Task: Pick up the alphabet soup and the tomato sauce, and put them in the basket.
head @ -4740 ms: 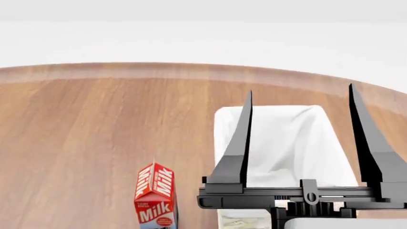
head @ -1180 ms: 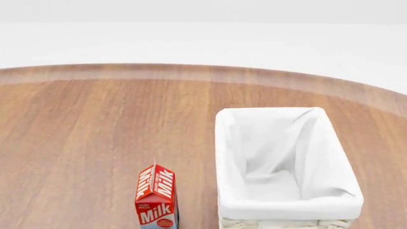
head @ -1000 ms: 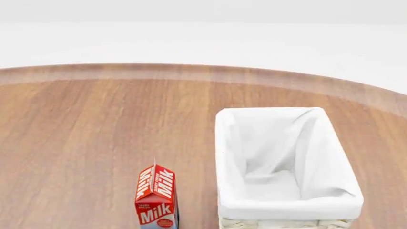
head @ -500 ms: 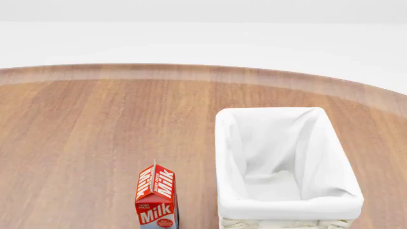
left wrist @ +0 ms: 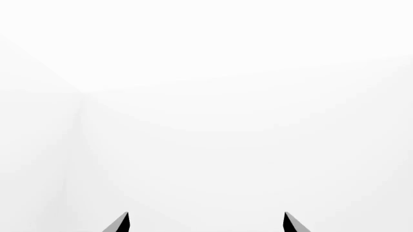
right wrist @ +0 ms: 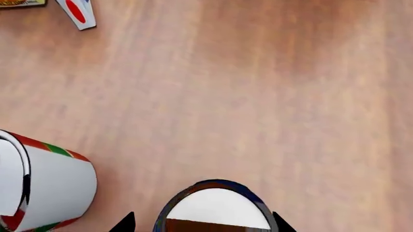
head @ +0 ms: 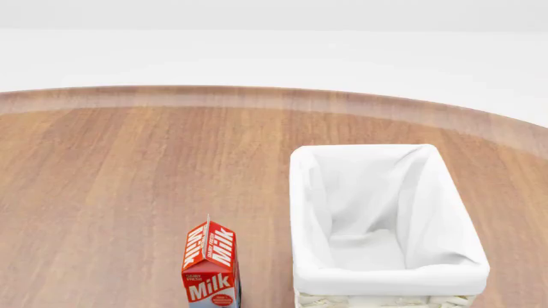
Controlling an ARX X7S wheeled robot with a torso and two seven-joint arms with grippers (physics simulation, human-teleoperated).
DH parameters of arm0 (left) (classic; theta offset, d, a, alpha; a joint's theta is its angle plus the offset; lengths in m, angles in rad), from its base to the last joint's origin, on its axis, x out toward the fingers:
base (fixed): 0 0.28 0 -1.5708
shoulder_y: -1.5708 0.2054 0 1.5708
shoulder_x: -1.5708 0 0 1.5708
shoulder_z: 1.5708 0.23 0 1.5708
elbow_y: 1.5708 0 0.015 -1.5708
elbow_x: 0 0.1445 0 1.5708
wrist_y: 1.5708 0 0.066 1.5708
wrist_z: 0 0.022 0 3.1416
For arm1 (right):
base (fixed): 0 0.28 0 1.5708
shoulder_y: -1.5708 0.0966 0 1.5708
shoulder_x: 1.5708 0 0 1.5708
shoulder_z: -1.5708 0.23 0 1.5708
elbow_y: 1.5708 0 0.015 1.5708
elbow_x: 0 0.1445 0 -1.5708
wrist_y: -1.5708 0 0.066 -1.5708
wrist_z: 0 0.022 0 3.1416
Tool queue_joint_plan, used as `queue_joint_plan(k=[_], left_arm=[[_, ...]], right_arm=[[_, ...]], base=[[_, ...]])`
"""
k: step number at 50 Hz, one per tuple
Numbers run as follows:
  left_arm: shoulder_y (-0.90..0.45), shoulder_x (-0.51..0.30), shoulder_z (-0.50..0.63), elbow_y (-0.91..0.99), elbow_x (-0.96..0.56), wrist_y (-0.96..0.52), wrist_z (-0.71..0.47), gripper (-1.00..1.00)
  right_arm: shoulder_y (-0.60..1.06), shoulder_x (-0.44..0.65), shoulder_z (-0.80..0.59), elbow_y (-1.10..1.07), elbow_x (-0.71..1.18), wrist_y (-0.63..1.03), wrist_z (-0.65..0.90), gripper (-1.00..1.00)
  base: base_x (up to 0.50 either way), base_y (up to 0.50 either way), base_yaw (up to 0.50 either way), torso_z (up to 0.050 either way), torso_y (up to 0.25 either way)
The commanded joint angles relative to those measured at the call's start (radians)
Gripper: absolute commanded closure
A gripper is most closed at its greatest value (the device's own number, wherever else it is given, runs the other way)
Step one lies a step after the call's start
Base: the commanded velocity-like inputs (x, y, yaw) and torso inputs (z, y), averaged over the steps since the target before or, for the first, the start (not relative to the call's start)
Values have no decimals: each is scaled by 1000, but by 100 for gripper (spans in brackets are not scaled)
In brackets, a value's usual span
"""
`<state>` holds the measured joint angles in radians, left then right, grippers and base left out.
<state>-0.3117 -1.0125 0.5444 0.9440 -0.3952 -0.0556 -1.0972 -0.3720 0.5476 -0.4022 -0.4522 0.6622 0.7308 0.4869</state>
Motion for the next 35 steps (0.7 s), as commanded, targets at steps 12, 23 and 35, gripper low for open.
queue_joint_plan(k=[12, 23, 35], left_arm=[[4, 4, 1, -6, 3, 4, 3, -100], [15, 6, 3, -17, 11, 19, 6, -100], [4, 0, -5, -5, -4, 2, 4, -100]], right_arm=[[-4, 16, 26, -64, 12, -10, 31, 100], [38, 76, 120, -317, 119, 96, 151, 100], [129, 110, 182, -445, 221, 193, 239, 100]], base=[[0, 0, 0, 0, 0], [0, 0, 0, 0, 1], [0, 0, 0, 0, 0]])
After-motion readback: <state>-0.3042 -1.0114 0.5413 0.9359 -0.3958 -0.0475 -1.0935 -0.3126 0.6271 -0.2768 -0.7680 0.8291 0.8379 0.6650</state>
